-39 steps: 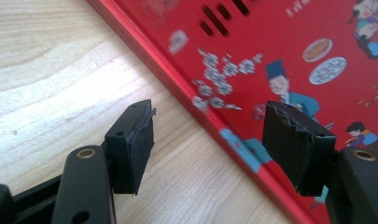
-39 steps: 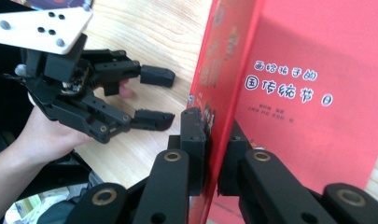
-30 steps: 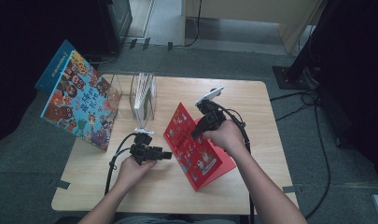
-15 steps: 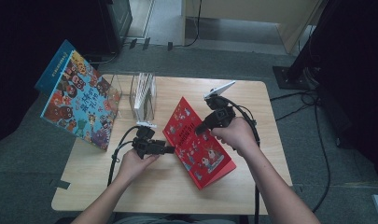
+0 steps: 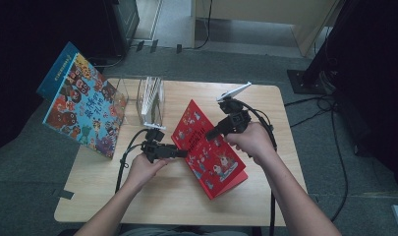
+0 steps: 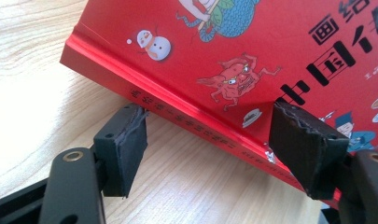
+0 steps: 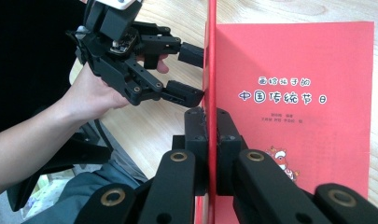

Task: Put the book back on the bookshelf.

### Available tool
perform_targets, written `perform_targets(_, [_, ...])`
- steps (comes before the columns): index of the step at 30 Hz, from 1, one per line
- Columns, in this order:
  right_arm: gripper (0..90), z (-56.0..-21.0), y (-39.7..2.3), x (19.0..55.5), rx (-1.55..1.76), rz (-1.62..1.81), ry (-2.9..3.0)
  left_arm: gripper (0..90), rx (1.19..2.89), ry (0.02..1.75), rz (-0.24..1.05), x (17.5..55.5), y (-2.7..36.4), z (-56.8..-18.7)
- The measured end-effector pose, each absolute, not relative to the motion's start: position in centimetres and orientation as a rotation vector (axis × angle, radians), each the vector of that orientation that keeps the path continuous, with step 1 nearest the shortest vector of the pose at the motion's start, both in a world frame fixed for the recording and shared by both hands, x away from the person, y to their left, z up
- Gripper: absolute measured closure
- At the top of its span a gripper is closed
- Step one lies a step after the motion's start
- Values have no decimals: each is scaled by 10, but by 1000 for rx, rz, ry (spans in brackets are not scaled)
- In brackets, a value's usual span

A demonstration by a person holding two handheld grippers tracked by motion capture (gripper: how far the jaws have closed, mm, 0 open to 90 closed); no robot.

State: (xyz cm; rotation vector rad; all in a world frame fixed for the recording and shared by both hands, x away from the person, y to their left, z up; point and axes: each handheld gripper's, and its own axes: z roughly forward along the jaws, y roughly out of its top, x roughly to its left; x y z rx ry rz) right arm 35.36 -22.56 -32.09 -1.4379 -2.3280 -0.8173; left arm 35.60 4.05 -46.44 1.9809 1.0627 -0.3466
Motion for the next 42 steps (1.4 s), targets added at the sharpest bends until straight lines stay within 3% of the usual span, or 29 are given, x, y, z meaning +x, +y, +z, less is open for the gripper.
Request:
perform_targets(12, [877,-323,-236,343,-1291,-980,-2328,154,1899,995,-420,361,47,-456])
perform_targets(15, [884,-326,-240,340,-1250,-1011,-2338,150,1886,957,-382,360,50,-450])
perform_targets(17, [887,-330,-245,337,-1204,-1053,-2327,161,1829,928,-430,360,54,-447])
perform_targets(21, [888,-339,-250,335,-1139,-1095,-2310,201,1873,850,-336,355,57,-435])
perform_targets(24, [887,-347,-253,333,-1074,-1128,-2316,290,1880,813,-294,353,61,-428])
perform_targets(28, [878,-363,-257,329,-894,-1187,-2437,497,1801,682,-240,347,79,-410])
perform_targets(32, [772,-371,-253,327,-835,-1144,-2563,715,1835,529,-191,339,78,-393])
perform_targets(34, [677,-378,-250,330,-831,-1103,-2595,765,1916,465,-184,334,71,-379])
perform_targets(42, [640,-375,-268,331,-887,-1268,-2546,796,1882,453,-144,330,74,-370])
